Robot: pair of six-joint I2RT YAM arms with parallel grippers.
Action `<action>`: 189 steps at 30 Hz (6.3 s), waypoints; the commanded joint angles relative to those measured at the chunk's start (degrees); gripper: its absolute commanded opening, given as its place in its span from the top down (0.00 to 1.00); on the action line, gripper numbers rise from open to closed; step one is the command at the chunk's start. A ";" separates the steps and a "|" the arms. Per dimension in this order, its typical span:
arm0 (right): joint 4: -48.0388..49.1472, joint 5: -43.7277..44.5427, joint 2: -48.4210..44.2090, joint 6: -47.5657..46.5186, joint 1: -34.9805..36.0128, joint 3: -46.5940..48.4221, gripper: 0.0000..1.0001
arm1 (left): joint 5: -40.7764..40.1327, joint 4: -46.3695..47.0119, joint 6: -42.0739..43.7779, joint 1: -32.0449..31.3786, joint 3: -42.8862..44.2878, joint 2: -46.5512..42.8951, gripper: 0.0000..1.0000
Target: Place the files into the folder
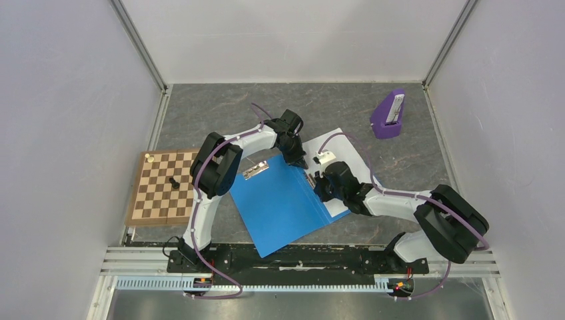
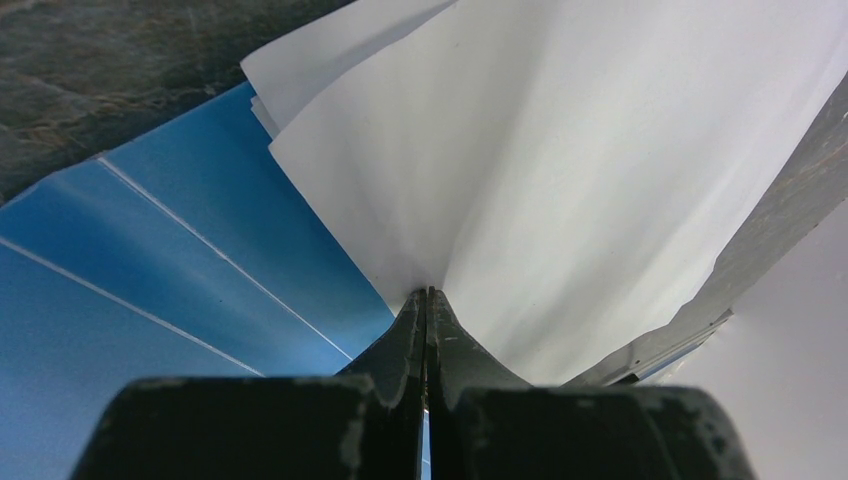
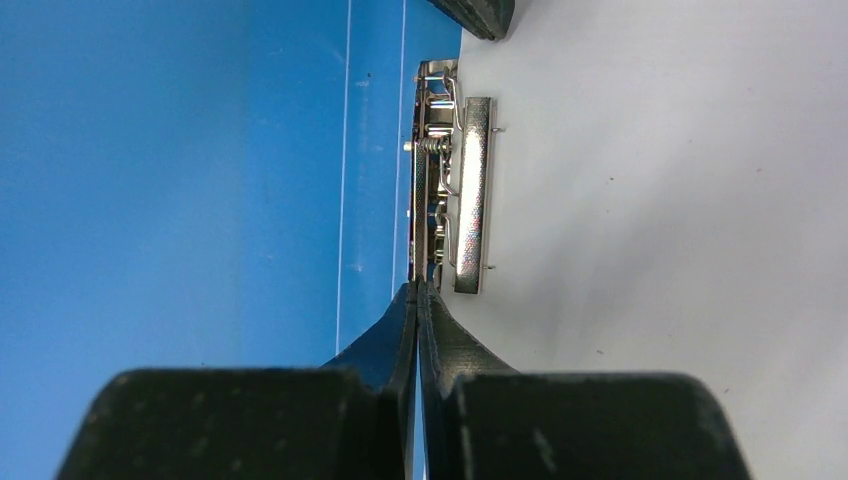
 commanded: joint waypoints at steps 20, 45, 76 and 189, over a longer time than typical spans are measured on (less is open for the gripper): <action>-13.56 -1.67 0.74 0.23 -0.40 2.70 1.00 | -9.13 -3.23 2.81 -0.09 -3.34 6.14 0.98; -14.70 7.24 3.17 -7.11 1.60 13.05 0.73 | -9.74 -9.49 10.59 -0.29 8.95 1.10 0.84; -18.44 13.20 11.81 -11.05 6.24 18.84 0.76 | -18.72 -0.22 0.61 9.01 -44.18 -55.62 0.37; -2.93 -3.91 10.13 22.56 5.74 19.48 0.63 | -12.36 7.25 1.41 -4.71 -22.13 -48.65 0.15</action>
